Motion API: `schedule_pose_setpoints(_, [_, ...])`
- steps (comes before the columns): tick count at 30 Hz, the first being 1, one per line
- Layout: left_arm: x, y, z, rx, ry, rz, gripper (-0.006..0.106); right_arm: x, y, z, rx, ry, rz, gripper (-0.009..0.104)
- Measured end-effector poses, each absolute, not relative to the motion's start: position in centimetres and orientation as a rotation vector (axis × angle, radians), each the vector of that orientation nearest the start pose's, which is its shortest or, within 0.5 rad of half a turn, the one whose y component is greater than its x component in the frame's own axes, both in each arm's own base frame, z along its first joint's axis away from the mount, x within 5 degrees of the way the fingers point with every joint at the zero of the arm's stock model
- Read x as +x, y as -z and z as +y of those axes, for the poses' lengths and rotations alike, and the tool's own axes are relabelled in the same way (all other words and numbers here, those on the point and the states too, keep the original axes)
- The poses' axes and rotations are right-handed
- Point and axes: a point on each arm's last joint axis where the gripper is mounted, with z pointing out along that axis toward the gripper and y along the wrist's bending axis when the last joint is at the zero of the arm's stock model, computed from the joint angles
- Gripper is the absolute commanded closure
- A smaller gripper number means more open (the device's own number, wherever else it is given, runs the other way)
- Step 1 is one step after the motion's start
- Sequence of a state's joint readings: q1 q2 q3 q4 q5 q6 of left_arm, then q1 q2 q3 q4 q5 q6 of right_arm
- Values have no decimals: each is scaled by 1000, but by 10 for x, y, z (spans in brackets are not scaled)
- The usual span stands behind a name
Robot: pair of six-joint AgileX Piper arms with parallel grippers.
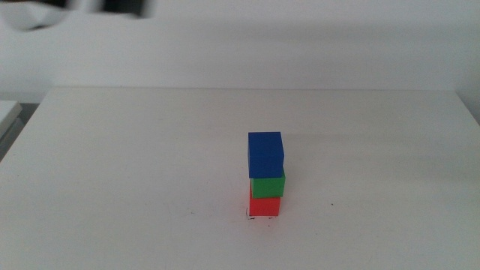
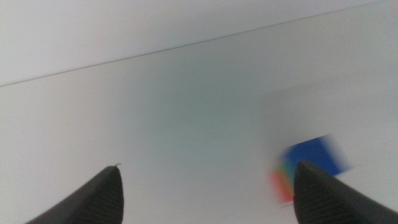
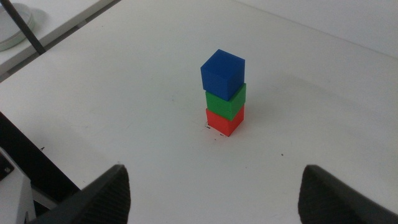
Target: Stack red cubes first, then green, then blue cubes in a specific spot.
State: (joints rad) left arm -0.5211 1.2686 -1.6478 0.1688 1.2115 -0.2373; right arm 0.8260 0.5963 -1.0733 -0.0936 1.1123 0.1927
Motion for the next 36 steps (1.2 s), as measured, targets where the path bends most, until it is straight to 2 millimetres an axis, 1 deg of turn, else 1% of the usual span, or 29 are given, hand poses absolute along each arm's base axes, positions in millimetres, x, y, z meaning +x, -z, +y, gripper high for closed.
schedule_pose_setpoints(1, [202, -475, -88, 298, 136, 2281, 7, 50, -419, 43, -665, -489, 2049, 7])
schedule_pose_setpoints(3, [178, -474, -56, 270, 60, 2257, 7, 50, -419, 43, -665, -489, 2049, 7])
schedule_pose_setpoints(4, [167, -474, -45, 256, 40, 2235, 7, 50, -419, 43, -665, -489, 2049, 7])
schedule_pose_setpoints(5, [148, -477, -32, 234, 25, 2185, 7, 50, -419, 43, -665, -489, 2049, 7])
schedule_pose_setpoints(6, [133, -478, -22, 214, 10, 2142, 7, 50, -419, 43, -665, -489, 2049, 7])
schedule_pose_setpoints(9, [96, -480, -6, 161, -34, 2040, 7, 50, -419, 43, -665, -489, 2048, 7])
schedule_pose_setpoints(10, [87, -480, -4, 146, -42, 2019, 7, 50, -419, 43, -665, -489, 2048, 7])
schedule_pose_setpoints(12, [77, -480, -2, 134, -48, 1998, 7, 50, -419, 43, -665, -489, 2048, 7])
schedule_pose_setpoints(17, [68, -481, -6, 136, 13, 1967, 7, 50, -419, 43, -665, -489, 2048, 7])
schedule_pose_setpoints(22, [66, -486, -11, 139, 87, 1898, 7, 50, -419, 43, -665, -489, 2048, 7])
schedule_pose_setpoints(31, [67, -488, -10, 135, 75, 1874, 7, 50, -418, 43, -665, -495, 2048, 7])
schedule_pose_setpoints(33, [69, -484, -7, 129, 38, 1882, 7, 49, -412, 43, -664, -502, 2036, 7])
schedule_pose_setpoints(35, [71, -475, -4, 120, -3, 1887, 7, 50, -399, 45, -660, -514, 2002, 7])
schedule_pose_setpoints(36, [71, -468, -3, 116, -21, 1880, 7, 52, -390, 46, -652, -522, 1957, 7])
